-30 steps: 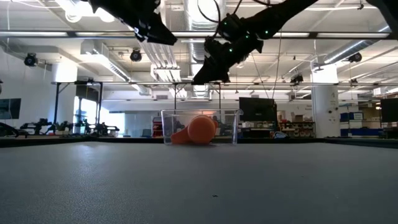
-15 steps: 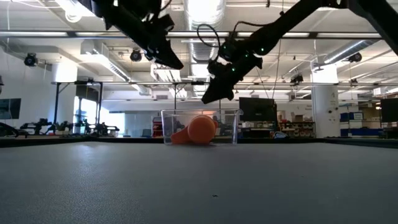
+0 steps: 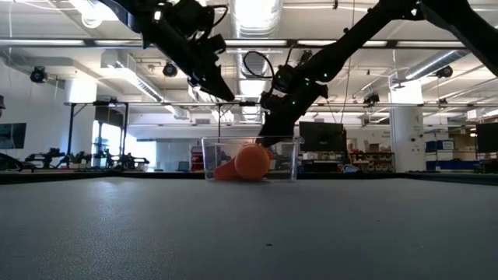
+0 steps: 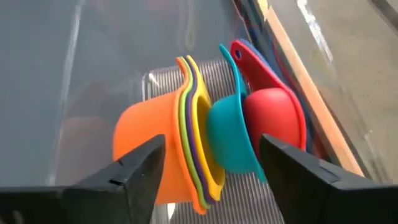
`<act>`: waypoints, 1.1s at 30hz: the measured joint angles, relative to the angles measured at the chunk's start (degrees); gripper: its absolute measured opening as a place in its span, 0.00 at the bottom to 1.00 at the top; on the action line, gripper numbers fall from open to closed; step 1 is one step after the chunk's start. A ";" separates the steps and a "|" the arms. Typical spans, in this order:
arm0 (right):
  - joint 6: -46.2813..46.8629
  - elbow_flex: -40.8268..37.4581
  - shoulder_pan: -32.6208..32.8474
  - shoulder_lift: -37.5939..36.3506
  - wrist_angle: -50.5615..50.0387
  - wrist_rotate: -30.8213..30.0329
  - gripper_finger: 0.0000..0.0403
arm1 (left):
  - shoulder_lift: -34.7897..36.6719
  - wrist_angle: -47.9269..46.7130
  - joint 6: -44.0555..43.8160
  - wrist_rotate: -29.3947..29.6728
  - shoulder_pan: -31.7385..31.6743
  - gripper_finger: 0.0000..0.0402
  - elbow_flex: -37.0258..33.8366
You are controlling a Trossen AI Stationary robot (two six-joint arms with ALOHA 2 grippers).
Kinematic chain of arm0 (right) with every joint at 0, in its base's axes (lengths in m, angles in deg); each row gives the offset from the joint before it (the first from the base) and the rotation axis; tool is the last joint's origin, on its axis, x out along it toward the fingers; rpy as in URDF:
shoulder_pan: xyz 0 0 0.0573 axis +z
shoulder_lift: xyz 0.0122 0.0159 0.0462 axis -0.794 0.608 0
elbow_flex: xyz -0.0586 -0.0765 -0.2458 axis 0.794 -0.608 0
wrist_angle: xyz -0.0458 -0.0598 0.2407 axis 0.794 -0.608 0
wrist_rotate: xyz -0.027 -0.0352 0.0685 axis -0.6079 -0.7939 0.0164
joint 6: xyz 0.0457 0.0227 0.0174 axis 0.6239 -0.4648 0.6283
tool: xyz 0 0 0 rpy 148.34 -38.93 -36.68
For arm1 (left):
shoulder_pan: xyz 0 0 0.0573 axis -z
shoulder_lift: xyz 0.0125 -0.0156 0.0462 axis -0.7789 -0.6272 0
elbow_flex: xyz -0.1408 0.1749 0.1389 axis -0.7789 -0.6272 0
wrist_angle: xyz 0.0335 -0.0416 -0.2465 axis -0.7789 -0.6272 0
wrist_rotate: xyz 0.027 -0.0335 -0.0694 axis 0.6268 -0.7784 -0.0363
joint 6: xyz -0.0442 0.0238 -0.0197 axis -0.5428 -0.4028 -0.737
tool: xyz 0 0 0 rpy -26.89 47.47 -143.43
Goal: Nest measuring cups in basket
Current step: Remove the stacked measuring cups from the transparent bin
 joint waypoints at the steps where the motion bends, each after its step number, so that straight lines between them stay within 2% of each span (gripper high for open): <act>1: -0.22 0.00 -0.02 0.50 0.05 0.05 0.65 | 0.00 0.00 0.00 0.00 0.00 0.45 0.05; 6: -0.65 0.22 0.00 2.62 1.32 1.33 0.67 | 0.02 0.07 -0.01 -0.01 0.00 0.45 0.10; 18: -1.70 0.01 -0.13 1.97 1.59 5.48 0.60 | 0.02 0.04 -0.02 -0.04 0.00 0.45 0.10; 27: -0.58 -0.11 0.02 0.74 0.28 8.96 0.65 | 0.02 0.02 -0.02 -0.11 0.00 0.45 0.08; 33: -0.56 -0.12 0.04 0.76 0.23 9.04 0.67 | 0.02 0.02 -0.02 -0.17 0.00 0.45 0.04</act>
